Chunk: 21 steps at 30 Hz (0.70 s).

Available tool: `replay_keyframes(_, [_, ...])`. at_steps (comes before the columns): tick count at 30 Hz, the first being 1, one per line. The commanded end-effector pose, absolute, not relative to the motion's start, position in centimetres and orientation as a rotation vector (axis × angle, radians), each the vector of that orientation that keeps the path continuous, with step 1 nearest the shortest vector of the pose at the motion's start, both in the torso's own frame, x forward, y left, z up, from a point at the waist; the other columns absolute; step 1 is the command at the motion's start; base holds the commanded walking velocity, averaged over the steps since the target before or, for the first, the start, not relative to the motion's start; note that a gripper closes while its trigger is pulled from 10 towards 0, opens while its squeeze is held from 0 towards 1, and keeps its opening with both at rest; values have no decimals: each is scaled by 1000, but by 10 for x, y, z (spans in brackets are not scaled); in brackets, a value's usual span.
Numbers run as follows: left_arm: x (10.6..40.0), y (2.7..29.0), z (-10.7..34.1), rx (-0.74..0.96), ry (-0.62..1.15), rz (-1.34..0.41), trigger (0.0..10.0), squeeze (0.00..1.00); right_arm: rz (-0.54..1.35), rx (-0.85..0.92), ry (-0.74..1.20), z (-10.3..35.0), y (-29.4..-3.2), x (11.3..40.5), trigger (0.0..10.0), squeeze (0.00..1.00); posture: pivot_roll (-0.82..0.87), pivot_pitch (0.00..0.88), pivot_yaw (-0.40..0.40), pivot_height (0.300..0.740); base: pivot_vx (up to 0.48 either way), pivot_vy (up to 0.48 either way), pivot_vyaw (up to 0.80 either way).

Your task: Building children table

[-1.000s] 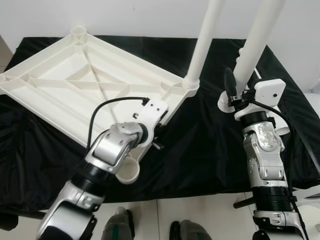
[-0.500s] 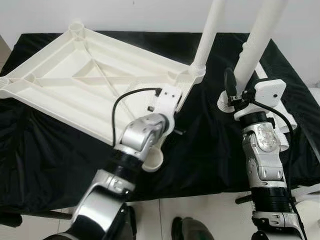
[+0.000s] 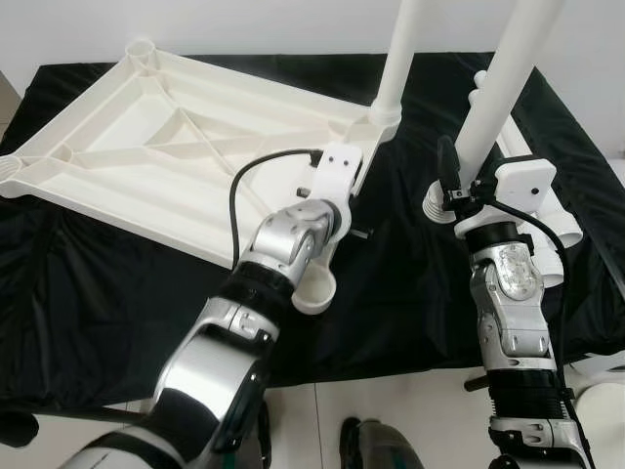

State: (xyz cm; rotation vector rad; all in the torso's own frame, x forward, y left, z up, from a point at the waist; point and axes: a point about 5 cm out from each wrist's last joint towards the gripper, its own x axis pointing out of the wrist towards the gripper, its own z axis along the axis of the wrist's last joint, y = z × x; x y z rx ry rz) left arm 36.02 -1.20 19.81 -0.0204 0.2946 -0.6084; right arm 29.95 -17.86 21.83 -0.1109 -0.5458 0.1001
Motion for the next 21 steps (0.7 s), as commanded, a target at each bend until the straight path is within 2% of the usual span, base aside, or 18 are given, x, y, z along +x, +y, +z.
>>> replay_keyframes(1, [364, -26, 237, -89, 120, -530, 10000, 984, 103, -115, -556, 220, -176, 297, 10000, 0, 20, 121, 45, 740, 0, 0, 0])
replay_keyframes(4, [361, -31, 248, -138, 73, -612, 10000, 1000, 104, -111, -556, 220, -175, 296, 10000, 0, 20, 118, 47, 740, 0, 0, 0])
replay_keyframes(9, [357, -34, 250, -95, 39, -672, 10000, 1000, 102, -111, -553, 218, -175, 296, 10000, 0, 25, 117, 46, 740, 0, 0, 0])
replay_keyframes(10, [355, -35, 248, -75, 38, -690, 10000, 914, 102, -111, -553, 219, -175, 296, 10000, 0, 27, 117, 47, 740, 0, 0, 0])
replay_keyframes(11, [354, -35, 247, -63, 39, -701, 10000, 914, 102, -111, -554, 219, -175, 296, 10000, 0, 27, 117, 47, 740, 0, 0, 0])
replay_keyframes(12, [353, -35, 246, -54, 34, -709, 10000, 0, 102, -110, -554, 219, -175, 296, 10000, 0, 29, 115, 47, 740, 0, 0, 0])
replay_keyframes(19, [348, -27, 248, -16, -21, -756, 10000, 0, 106, -108, -555, 219, -173, 297, 10000, 0, 32, 116, 47, 740, 0, 0, 0])
replay_keyframes(21, [346, -14, 247, 33, -55, -771, 10000, 0, 106, -107, -553, 218, -173, 297, 10000, 0, 36, 116, 43, 740, 0, 0, 0])
